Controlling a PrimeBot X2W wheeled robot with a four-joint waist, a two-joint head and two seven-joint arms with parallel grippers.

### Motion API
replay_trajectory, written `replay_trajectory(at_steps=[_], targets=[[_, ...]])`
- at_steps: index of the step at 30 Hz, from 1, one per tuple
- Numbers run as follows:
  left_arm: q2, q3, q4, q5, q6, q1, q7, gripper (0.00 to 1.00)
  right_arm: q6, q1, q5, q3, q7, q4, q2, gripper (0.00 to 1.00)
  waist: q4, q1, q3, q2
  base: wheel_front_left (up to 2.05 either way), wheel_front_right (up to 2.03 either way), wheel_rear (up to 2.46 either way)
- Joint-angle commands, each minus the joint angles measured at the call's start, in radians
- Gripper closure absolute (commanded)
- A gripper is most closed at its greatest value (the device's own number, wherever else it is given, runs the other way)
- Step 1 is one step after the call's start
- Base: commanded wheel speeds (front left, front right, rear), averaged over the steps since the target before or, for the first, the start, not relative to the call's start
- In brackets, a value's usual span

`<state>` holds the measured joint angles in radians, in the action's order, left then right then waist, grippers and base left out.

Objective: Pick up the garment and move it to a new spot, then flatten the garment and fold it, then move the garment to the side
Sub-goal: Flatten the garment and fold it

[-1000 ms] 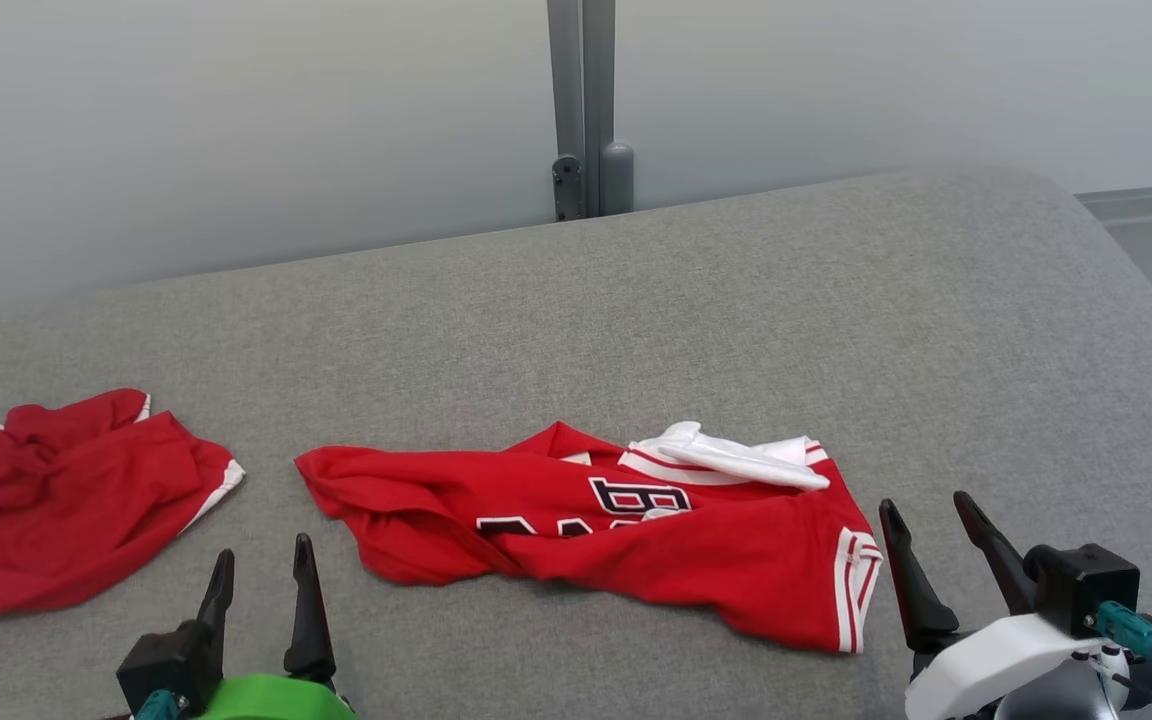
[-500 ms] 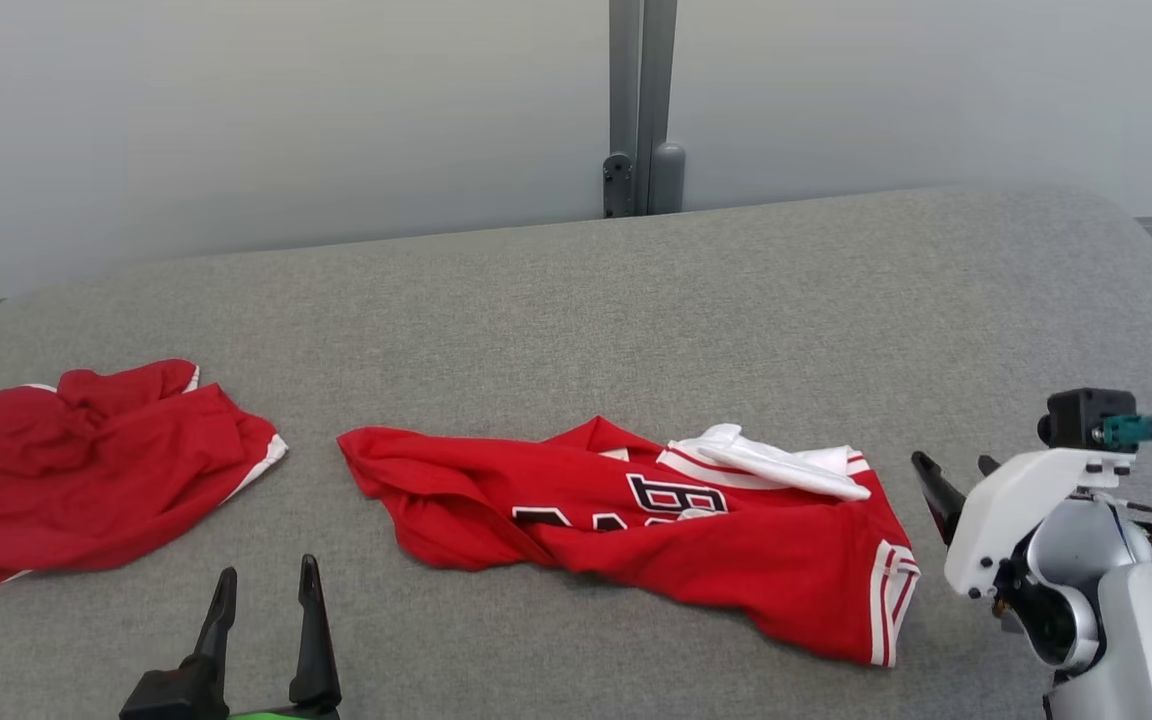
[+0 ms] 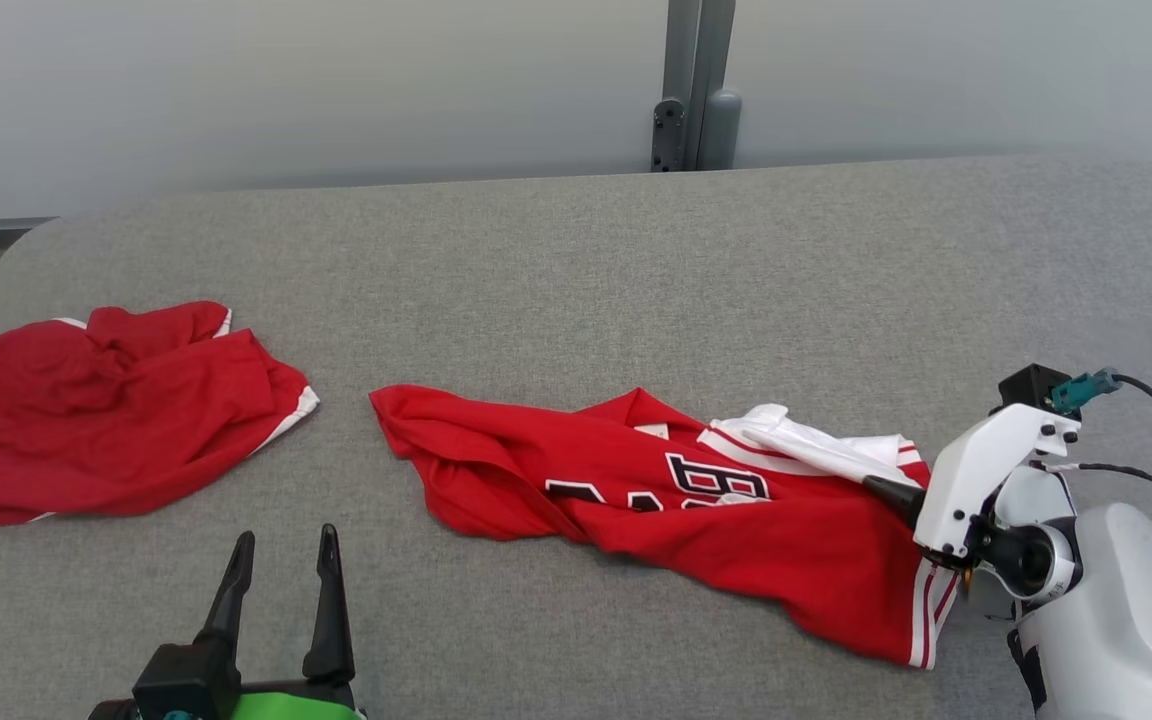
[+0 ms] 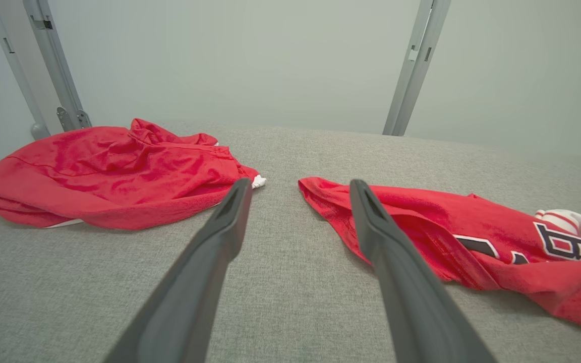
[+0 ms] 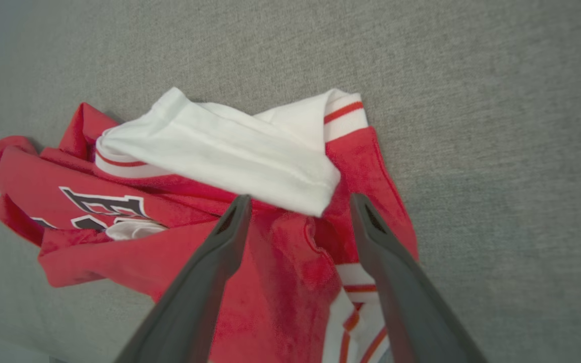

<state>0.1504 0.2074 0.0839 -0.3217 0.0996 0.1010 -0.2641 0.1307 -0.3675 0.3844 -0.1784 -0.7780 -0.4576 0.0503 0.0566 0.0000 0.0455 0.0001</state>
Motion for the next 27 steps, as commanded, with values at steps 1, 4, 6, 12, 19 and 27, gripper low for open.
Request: replay_trajectory(at_steps=[1, 4, 6, 12, 19, 27], targets=[[0.005, 0.0, -0.003, 0.007, -0.005, -0.018, 0.0, 0.0, 0.0, -0.021, 0.011, 0.005, 0.012, -0.011, 0.001, 0.0, 0.014, 0.0, 0.016, -0.0001, 0.0, 0.0, 0.0], [0.008, -0.001, 0.002, 0.005, -0.006, -0.02, 0.0, 0.0, 0.0, -0.043, 0.033, 0.023, 0.033, -0.037, 0.001, 0.0, 0.016, 0.0, 0.024, -0.0001, 0.0, 0.0, 0.0], [0.009, -0.002, 0.002, 0.003, -0.007, -0.024, 0.0, 0.0, 0.0, -0.054, 0.033, 0.031, 0.046, -0.049, 0.002, 0.0, 0.016, 0.0, 0.028, -0.0001, 0.0, 0.0, 0.0], [0.01, -0.001, 0.01, -0.001, -0.007, -0.027, 0.0, 0.0, 0.0, -0.078, 0.023, 0.047, 0.103, -0.062, 0.002, 0.0, 0.016, 0.0, 0.032, -0.0001, 0.0, 0.0, 0.0], [0.014, 0.003, 0.015, -0.008, -0.008, -0.023, 0.001, 0.0, 0.0, -0.109, 0.032, 0.051, 0.147, -0.09, 0.001, 0.0, 0.015, 0.0, 0.032, -0.0001, 0.0, 0.0, 0.0], [0.017, 0.011, 0.012, -0.013, -0.005, -0.025, 0.007, 0.0, 0.0, -0.153, 0.016, 0.019, 0.211, -0.154, 0.001, 0.13, 0.025, 0.0, 0.035, -0.0001, 0.0, 0.0, 0.0]])
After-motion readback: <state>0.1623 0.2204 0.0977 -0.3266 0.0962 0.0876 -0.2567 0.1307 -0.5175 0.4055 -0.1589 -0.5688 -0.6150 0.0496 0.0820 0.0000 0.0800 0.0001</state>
